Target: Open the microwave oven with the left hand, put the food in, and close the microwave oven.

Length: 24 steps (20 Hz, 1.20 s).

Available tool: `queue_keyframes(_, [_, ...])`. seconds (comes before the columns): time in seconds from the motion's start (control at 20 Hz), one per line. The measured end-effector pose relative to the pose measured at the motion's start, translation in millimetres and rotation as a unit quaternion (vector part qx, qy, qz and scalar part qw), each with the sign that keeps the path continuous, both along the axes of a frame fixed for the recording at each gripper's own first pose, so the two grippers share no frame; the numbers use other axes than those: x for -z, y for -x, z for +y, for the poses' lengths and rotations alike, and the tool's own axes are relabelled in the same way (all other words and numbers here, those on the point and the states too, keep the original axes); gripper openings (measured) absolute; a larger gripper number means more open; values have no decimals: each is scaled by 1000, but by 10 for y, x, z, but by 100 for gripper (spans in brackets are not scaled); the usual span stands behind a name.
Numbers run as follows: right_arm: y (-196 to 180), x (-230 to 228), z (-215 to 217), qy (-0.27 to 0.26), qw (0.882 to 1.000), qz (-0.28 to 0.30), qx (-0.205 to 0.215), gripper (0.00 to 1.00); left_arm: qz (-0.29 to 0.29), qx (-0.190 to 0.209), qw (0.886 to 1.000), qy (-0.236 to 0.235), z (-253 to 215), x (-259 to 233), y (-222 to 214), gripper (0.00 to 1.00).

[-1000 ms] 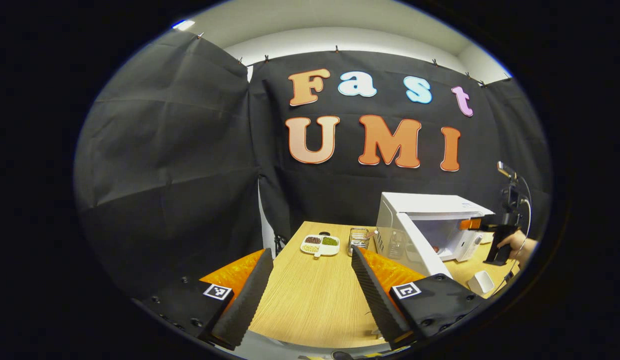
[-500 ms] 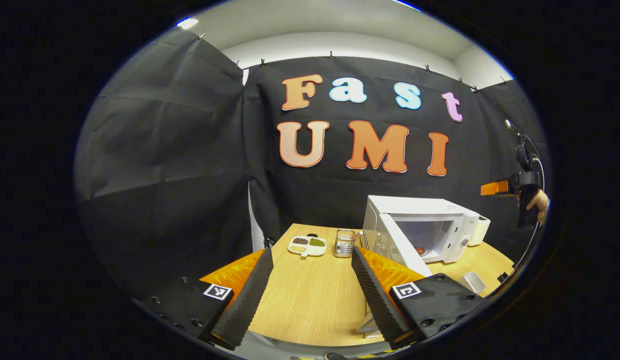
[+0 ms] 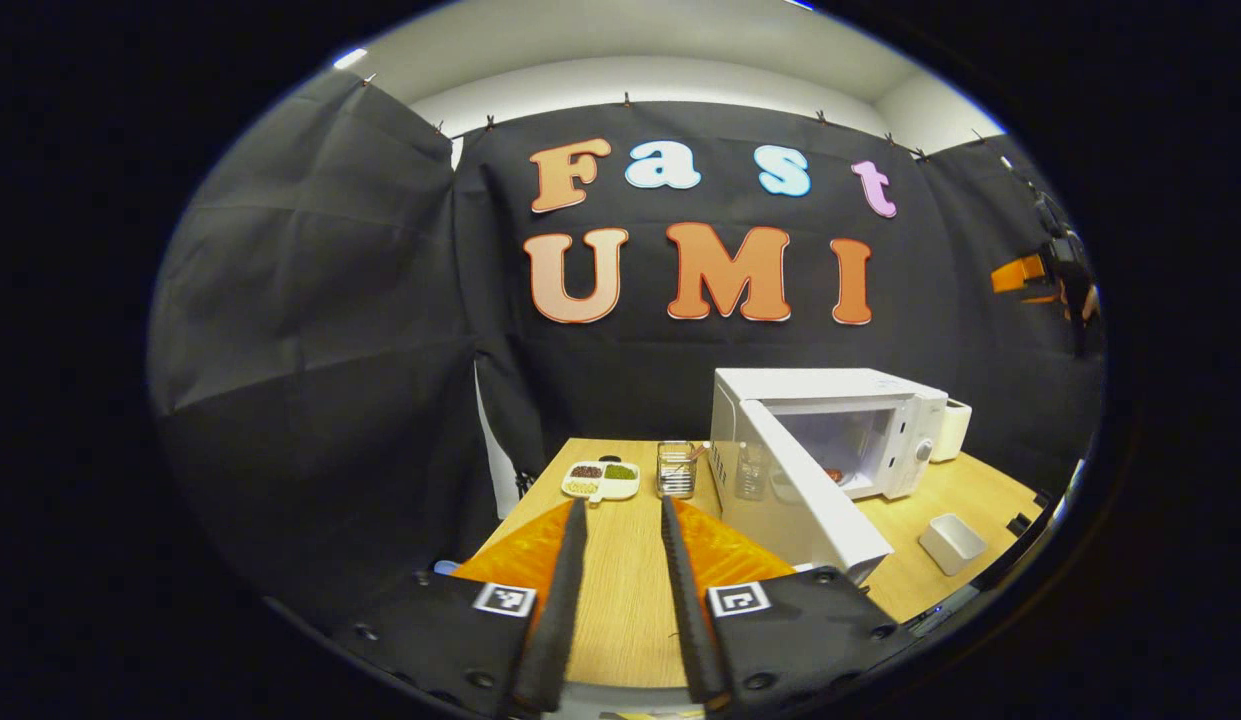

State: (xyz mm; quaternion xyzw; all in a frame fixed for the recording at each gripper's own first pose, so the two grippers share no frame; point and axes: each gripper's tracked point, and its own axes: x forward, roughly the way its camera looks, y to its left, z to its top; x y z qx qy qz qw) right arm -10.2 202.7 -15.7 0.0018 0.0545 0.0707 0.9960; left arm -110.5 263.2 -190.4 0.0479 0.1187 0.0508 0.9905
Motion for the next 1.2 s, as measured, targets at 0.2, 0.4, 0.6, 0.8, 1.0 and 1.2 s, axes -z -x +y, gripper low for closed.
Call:
queue_keyframes(0.2, [104, -142, -95, 11, 1000, -13, 15, 94, 11, 48, 999, 5, -189, 227, -45, 5])
queue_keyframes(0.4, [147, -203, -146, 20, 999, -22, 20, 95, 33, 55, 998, 15, -178, 533, -101, 7])
queue_keyframes(0.6, [159, -235, -272, 20, 999, -23, 28, 95, 52, 60, 996, 45, -310, 768, -157, 6])
queue_keyframes(0.8, [97, -239, -477, 21, 999, -21, 43, 95, 66, 66, 995, 40, -480, 853, -216, 5])
queue_keyframes(1.0, [50, -197, -669, 6, 998, -16, 55, 95, 77, 82, 992, 62, -733, 897, -246, 5])
queue_keyframes(1.2, [8, -144, -854, 6, 998, -11, 65, 95, 81, 112, 988, 66, -1111, 886, -307, 5])
